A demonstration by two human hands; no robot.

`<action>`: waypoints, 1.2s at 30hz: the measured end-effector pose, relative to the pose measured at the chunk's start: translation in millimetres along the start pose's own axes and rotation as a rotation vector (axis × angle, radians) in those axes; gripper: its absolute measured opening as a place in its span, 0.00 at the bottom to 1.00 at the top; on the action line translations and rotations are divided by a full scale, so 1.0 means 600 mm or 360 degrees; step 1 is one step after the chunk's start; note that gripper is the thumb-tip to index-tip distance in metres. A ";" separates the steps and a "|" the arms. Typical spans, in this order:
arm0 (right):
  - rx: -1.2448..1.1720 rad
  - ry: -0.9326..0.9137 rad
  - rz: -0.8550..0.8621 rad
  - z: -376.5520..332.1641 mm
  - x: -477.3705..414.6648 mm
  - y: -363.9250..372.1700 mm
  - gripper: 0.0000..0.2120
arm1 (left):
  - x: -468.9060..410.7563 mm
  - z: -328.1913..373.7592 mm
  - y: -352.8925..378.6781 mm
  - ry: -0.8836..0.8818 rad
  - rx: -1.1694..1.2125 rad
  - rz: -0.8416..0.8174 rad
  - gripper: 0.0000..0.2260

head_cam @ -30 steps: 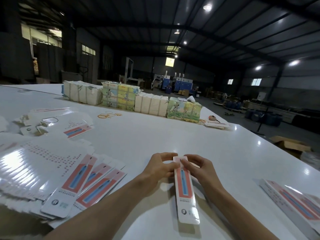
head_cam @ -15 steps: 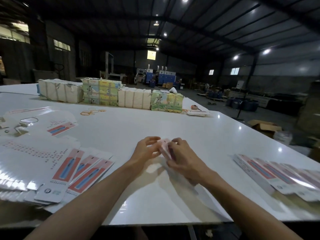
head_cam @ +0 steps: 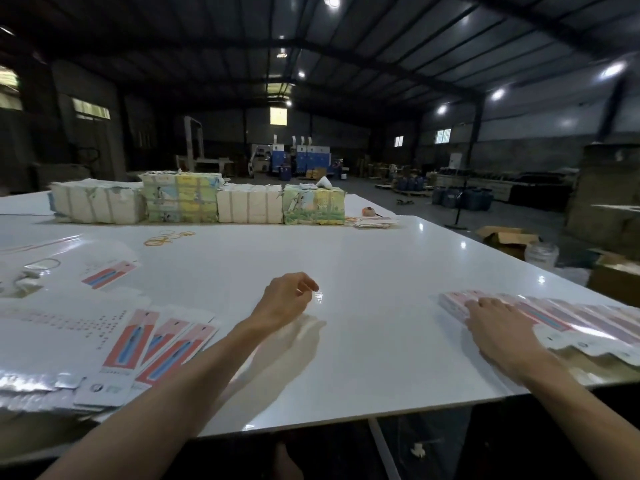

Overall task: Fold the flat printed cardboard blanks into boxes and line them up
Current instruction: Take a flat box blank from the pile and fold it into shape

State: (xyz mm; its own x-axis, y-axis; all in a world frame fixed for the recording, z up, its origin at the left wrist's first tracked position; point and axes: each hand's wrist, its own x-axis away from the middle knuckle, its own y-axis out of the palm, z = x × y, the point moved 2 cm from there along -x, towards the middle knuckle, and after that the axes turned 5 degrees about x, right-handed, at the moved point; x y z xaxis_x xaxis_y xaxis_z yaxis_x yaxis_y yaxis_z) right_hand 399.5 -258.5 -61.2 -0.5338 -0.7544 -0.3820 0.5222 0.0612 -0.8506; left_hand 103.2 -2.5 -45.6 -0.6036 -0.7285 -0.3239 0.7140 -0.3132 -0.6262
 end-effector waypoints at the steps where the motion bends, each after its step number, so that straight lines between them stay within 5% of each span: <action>1: 0.0029 0.0031 -0.0021 0.005 0.000 -0.001 0.19 | -0.001 0.004 -0.014 -0.0006 -0.0105 0.0014 0.10; 6: -0.0113 -0.0091 0.0086 -0.054 -0.046 -0.036 0.22 | 0.019 -0.005 -0.098 -0.0285 -0.0916 -0.0236 0.15; 10: -0.0522 -0.0348 0.0440 -0.186 -0.104 -0.103 0.18 | 0.056 -0.019 -0.176 -0.0597 -0.1492 -0.0154 0.13; 16: -0.0925 -0.0636 0.0621 -0.343 -0.151 -0.143 0.10 | 0.103 -0.071 -0.258 -0.1298 -0.1602 -0.0152 0.25; 29: -0.1343 -0.0757 0.0381 -0.372 -0.142 -0.067 0.10 | 0.093 -0.124 -0.321 -0.1411 -0.1366 -0.0182 0.43; 32: -0.1360 -0.0788 0.0345 -0.375 -0.142 -0.067 0.09 | 0.080 -0.111 -0.321 -0.1187 -0.1229 0.0069 0.36; 36: -0.1493 -0.0761 0.0364 -0.377 -0.145 -0.065 0.09 | 0.035 -0.056 -0.294 -0.0679 -0.0872 0.0020 0.14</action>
State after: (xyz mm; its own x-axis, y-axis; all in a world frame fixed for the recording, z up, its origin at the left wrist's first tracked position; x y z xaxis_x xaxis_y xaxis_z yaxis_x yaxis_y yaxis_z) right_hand 275.1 -47.6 -76.7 -0.0666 -0.8263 -0.5593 -0.2506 0.5565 -0.7922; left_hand -47.6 57.7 34.2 -0.3244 -0.9410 -0.0966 0.3702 -0.0323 -0.9284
